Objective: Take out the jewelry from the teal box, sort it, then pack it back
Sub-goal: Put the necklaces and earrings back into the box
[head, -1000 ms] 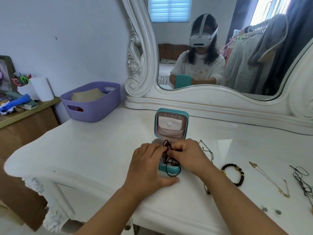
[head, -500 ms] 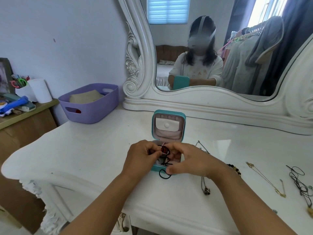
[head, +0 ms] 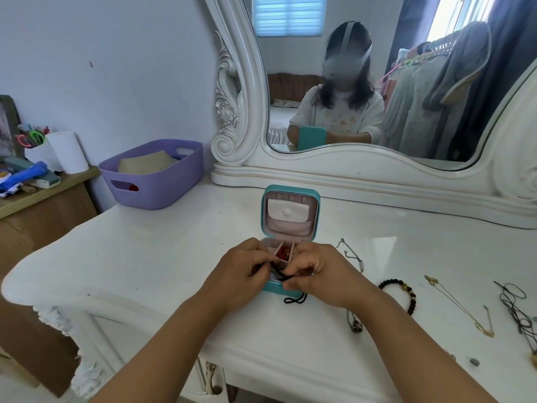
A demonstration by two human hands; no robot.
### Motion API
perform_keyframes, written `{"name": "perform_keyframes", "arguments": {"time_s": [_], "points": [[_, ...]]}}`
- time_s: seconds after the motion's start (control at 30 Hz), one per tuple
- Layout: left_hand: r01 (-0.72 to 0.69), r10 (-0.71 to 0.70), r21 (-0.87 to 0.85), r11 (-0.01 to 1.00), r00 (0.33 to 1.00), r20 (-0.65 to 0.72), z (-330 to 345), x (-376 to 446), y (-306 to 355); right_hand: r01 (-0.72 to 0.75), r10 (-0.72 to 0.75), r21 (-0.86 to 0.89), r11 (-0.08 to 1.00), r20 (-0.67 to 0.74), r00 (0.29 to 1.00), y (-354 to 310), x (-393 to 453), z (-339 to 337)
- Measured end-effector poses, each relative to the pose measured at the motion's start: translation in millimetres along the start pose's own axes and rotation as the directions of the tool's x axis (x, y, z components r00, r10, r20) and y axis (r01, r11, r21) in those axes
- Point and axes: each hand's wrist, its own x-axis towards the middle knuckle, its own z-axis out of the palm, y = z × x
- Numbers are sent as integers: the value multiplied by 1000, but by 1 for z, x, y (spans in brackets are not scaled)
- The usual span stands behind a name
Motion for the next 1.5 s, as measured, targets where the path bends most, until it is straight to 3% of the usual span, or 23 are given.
{"name": "perform_keyframes", "arguments": {"time_s": [0.13,0.23,0.3,0.4,0.53,0.8,0.9,1.03,1.17,1.3,1.43,1.5], "points": [[-51,51,4,999,995,82,-4,-8,-2,-133,159,198,971,-121,980,-2,5,2],[-26,23,30,999,996,87,-5,-12,2,-199,252,358,912,-107,962,-12,11,4],[5,-6,29,1000,999,44,-1,-13,3,-217,278,372,903,-118,953,-16,15,7],[-11,14,51,999,997,-70,4,-12,2,-180,216,181,967,-207,954,-11,17,12],[-11,3,-49,999,990,-141,6,-13,6,-63,55,-43,997,-180,982,-3,16,16],[-177,168,-28,984,965,-200,12,-10,2,-42,113,-402,915,154,982,-15,15,0],[-155,134,-86,984,968,-211,16,-3,5,-60,138,-338,939,212,967,-10,13,-9],[-88,76,-75,993,986,-148,16,6,7,-192,185,86,978,88,979,-1,7,-20],[61,-61,-3,998,991,-120,20,14,8,-170,193,189,967,-114,974,5,1,-33],[89,-89,0,996,995,-34,14,15,7,-303,314,83,949,-276,908,22,-11,-60],[-49,36,154,987,996,88,12,8,4,-500,479,-82,862,-194,856,43,-20,-70],[-28,13,190,981,997,80,14,5,7,-545,511,-161,823,-208,834,46,-21,-67]]}}
